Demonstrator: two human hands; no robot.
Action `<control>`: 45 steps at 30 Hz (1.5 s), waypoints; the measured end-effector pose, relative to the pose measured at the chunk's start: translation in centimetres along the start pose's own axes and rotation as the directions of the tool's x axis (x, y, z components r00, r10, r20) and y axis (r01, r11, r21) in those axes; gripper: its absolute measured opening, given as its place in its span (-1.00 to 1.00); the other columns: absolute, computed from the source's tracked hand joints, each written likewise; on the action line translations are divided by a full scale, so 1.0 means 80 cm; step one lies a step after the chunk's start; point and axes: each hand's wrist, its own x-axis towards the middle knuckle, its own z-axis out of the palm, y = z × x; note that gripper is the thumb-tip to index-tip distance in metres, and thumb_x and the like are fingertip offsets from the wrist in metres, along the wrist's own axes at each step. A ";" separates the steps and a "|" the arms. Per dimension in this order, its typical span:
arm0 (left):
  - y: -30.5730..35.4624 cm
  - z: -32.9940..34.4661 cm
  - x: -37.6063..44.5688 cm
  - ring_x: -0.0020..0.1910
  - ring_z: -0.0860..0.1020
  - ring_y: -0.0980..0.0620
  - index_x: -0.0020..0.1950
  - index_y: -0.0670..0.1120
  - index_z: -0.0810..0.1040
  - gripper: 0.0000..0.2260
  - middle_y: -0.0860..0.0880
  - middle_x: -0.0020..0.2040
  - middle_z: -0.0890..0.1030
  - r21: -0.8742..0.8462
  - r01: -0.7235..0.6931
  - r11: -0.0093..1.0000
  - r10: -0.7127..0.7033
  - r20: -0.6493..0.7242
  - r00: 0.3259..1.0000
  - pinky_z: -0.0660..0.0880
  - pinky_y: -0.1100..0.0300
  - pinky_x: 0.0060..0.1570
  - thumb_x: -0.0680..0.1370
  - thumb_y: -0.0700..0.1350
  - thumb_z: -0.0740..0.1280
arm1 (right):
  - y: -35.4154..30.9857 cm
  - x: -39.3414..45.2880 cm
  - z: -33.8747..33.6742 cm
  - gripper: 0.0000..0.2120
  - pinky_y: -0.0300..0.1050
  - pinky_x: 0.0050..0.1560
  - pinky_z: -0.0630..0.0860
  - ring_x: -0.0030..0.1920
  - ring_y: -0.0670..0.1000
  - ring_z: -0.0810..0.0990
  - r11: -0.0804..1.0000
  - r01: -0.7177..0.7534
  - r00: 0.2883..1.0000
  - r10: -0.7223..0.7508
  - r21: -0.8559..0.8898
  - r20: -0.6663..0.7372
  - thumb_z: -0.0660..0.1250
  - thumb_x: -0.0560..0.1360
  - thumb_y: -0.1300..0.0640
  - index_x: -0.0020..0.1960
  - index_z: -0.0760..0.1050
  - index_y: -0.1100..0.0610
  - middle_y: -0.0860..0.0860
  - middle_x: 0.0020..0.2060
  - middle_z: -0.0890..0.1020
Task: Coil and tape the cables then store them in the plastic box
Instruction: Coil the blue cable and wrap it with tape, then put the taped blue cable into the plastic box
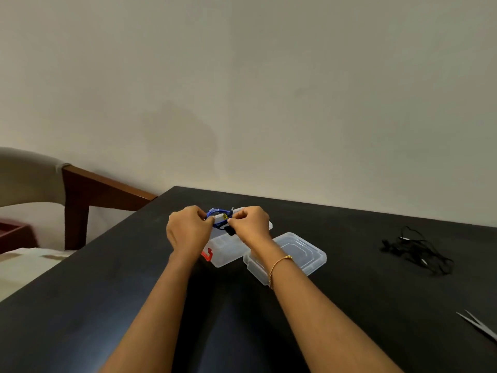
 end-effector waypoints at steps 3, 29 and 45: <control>-0.005 0.013 0.005 0.11 0.41 -0.08 -0.08 -0.07 0.63 -0.79 -0.05 -0.14 0.63 0.159 -0.026 0.987 0.016 0.061 0.998 0.33 0.10 -0.07 0.50 0.05 0.32 | 0.007 0.024 0.008 -0.89 -0.06 -0.10 0.59 -0.14 0.10 0.62 0.961 0.079 0.997 -0.074 -0.266 0.030 0.33 0.42 0.31 -0.13 0.62 0.32 0.20 -0.14 0.66; 0.173 0.059 -0.141 0.20 0.36 -0.03 0.07 0.01 0.59 -0.77 0.02 0.00 0.62 -0.257 -0.371 0.892 0.449 0.410 0.794 0.30 0.13 0.15 0.52 0.08 0.27 | 0.161 -0.025 -0.216 -0.67 0.11 0.25 0.30 0.35 0.16 0.24 0.583 -0.131 0.985 -0.014 -0.802 -0.171 0.19 0.51 0.20 0.27 0.41 0.15 0.13 0.33 0.32; 0.198 0.142 -0.224 0.21 0.37 0.02 0.27 -0.11 0.43 -0.67 -0.07 0.23 0.44 -0.428 -0.303 0.852 0.415 0.197 0.888 0.26 0.33 0.09 0.53 -0.32 0.18 | 0.196 -0.072 -0.279 -0.70 -0.15 0.08 0.47 0.01 0.08 0.54 0.872 0.075 0.990 -0.124 -0.484 -0.069 0.17 0.50 0.35 0.18 0.50 0.21 0.14 0.02 0.56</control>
